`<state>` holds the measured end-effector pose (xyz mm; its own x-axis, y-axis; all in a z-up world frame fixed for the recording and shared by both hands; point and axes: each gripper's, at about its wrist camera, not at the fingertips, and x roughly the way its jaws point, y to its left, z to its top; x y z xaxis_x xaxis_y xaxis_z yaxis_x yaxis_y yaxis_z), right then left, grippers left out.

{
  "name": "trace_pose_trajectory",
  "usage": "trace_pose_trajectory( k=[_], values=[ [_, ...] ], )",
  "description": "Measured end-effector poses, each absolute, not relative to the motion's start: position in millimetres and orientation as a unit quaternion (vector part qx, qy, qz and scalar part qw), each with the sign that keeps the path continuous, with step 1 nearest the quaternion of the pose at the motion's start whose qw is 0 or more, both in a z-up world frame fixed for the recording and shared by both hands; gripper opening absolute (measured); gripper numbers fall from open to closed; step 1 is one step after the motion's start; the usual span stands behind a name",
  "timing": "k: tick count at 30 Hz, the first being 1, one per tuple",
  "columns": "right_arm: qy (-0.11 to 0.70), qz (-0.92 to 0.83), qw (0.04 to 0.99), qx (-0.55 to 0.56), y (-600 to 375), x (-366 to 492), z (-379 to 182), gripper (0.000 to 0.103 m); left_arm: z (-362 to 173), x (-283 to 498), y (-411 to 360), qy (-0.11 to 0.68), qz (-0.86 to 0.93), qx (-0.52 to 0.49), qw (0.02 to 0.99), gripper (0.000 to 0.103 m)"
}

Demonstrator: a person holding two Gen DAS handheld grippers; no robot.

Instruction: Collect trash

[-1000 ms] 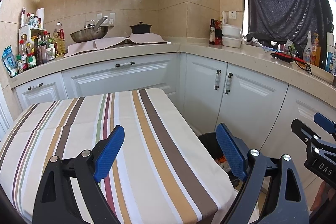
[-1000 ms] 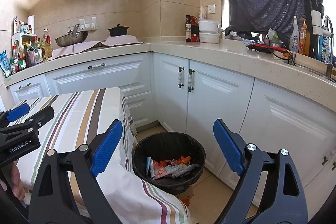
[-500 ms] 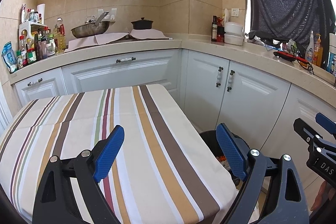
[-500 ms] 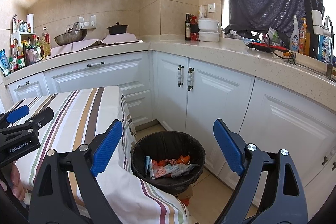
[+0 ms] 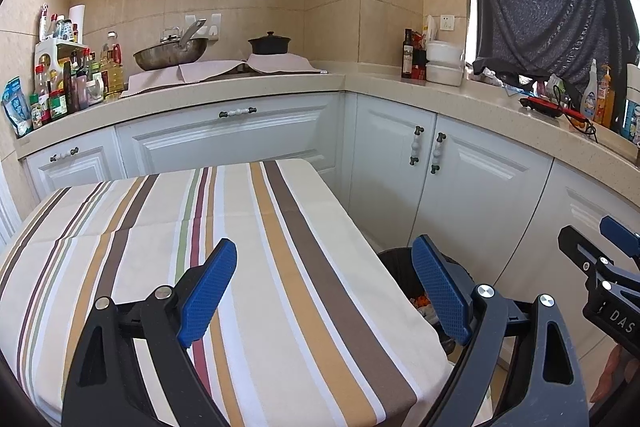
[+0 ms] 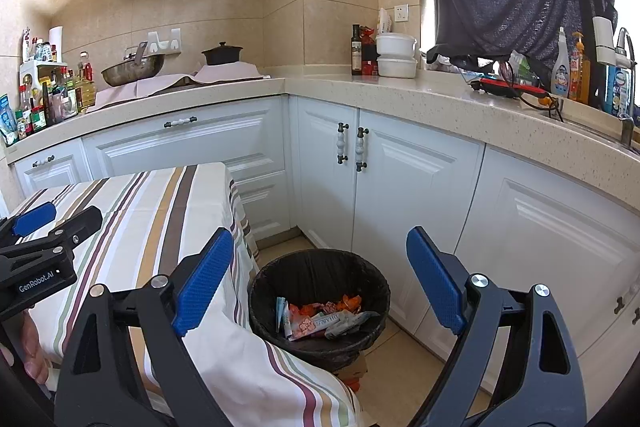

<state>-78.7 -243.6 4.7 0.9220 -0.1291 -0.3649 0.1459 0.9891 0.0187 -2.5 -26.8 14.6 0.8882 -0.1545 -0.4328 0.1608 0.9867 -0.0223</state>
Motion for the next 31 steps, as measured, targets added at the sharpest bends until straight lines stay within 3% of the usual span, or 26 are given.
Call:
trace_pose_trajectory(
  k=[23,31],
  values=[
    [0.187,-0.068,0.98,0.023,-247,-78,-2,0.086,19,-6,-35,0.208,-0.106,0.015,0.972,0.093],
    [0.191,-0.059,0.98,0.022,-241,-71,-3,0.087,9,12,-25,0.249,-0.082,0.004,0.965,0.093]
  ],
)
